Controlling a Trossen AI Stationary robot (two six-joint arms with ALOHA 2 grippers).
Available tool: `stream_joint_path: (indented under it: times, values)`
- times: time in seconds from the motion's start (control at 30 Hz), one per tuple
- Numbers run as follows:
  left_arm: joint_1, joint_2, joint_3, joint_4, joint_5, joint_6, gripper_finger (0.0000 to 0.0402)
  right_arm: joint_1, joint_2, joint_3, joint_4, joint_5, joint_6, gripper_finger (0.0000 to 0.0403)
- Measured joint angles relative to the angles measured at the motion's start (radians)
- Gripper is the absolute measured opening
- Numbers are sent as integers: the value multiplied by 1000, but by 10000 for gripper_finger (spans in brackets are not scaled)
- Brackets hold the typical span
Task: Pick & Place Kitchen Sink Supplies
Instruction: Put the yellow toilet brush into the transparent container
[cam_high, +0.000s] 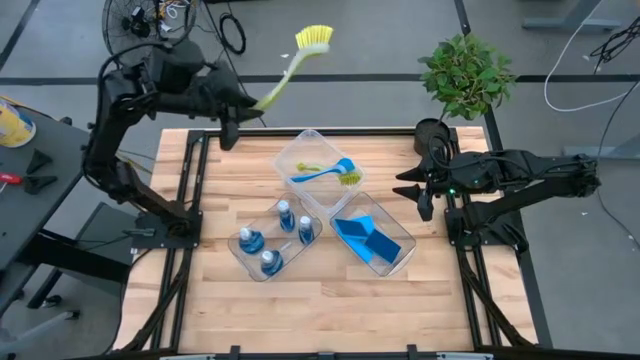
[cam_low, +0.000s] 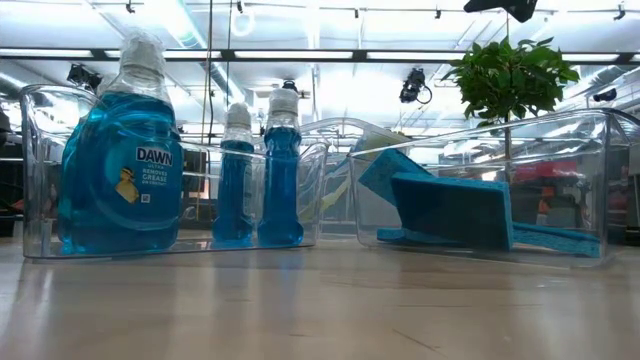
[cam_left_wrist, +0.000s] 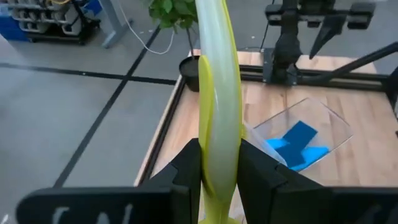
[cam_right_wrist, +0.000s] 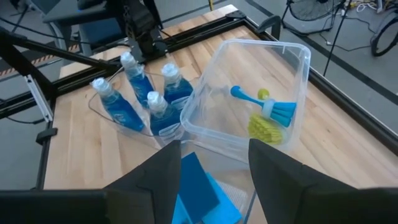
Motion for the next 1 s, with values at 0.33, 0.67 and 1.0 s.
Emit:
stream_joint_path:
  times: [0.33,0.67,1.0]
  values:
    - [-82,-9,-195,44,-48,-57,80,0,0,0,0,0,-3,190]
    - [-105,-123,-614,418,-54,-58,80,0,0,0,-1,0,4,190]
    - [-105,-186,-962,758,23,45,80,0,0,0,-1,0,4,190]
